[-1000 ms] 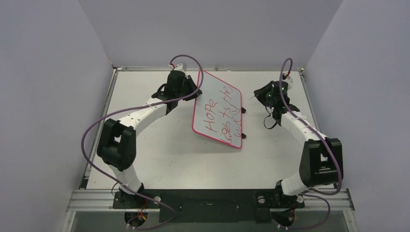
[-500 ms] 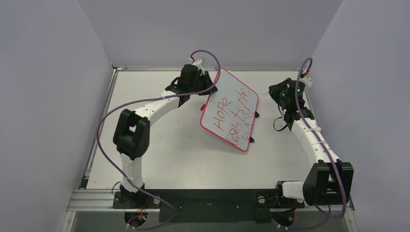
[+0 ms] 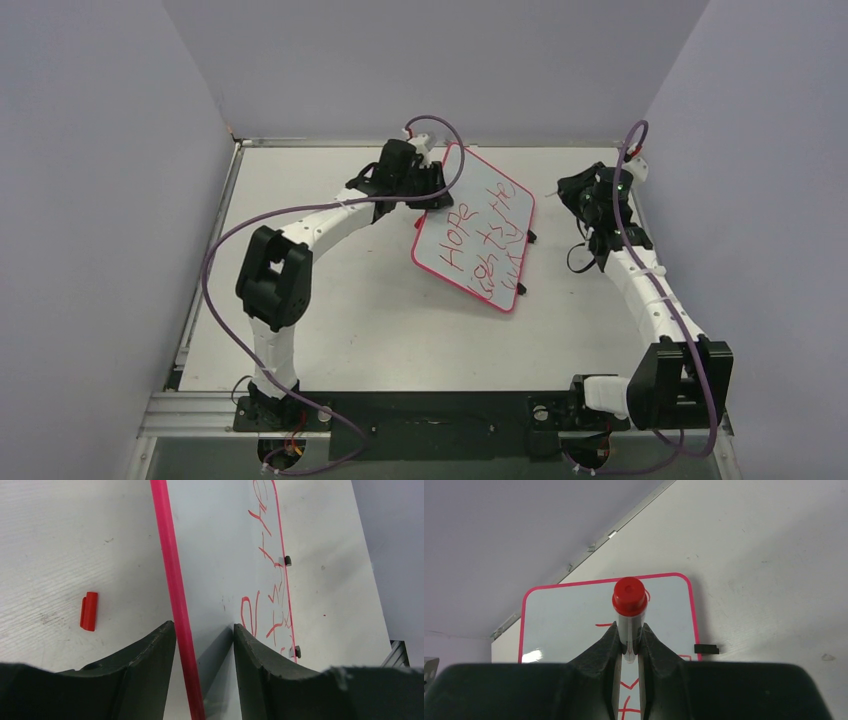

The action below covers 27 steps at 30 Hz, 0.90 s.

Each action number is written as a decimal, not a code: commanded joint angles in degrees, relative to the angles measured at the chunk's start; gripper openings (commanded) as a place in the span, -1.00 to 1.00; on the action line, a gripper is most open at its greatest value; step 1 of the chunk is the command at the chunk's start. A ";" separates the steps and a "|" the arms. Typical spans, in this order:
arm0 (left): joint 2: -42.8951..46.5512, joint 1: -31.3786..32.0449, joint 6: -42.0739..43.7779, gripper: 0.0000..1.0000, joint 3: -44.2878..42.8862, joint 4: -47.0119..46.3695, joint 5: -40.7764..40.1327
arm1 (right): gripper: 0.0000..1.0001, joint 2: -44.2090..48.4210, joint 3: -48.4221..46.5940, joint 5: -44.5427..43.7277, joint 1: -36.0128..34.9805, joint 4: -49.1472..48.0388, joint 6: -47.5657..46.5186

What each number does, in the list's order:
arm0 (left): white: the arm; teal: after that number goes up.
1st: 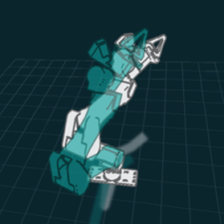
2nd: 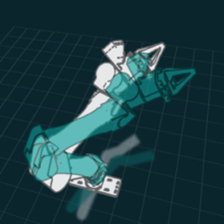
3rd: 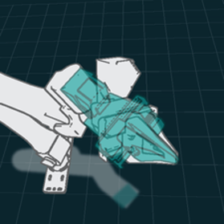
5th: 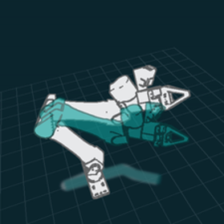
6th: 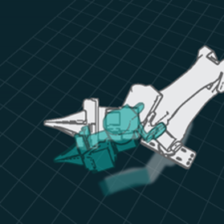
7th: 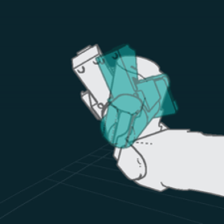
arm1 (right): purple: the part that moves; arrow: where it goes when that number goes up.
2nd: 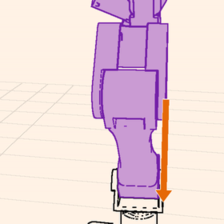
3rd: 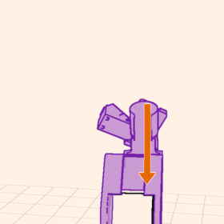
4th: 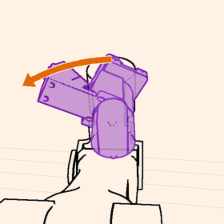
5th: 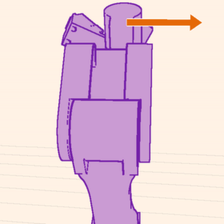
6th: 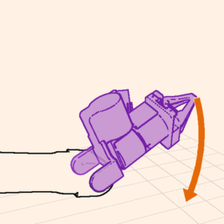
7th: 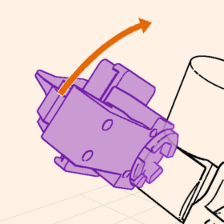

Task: Write a sentence on the whiteboard
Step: Move the whiteboard to the corner of the board, then pick up the pen cap from the center of the board.

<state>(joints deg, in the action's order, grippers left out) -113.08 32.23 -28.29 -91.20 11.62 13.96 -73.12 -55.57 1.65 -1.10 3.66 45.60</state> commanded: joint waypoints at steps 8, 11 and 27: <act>10.44 -8.98 6.32 -0.04 -3.41 6.53 1.60 | -1.00 3.75 0.31 -0.16 0.44 -1.34 -0.33; 11.77 -12.48 9.35 -0.03 -2.90 7.91 2.77 | -1.00 3.85 0.90 0.14 0.47 -1.97 -0.13; 14.39 -13.12 36.95 -0.03 21.50 -15.81 7.58 | -1.00 7.08 5.18 3.23 0.73 -3.16 0.41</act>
<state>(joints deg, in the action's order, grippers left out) -98.65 19.16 3.55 -67.99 5.54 15.79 -68.07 -51.11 3.64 -0.89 3.07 45.84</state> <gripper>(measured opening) 0.488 0.102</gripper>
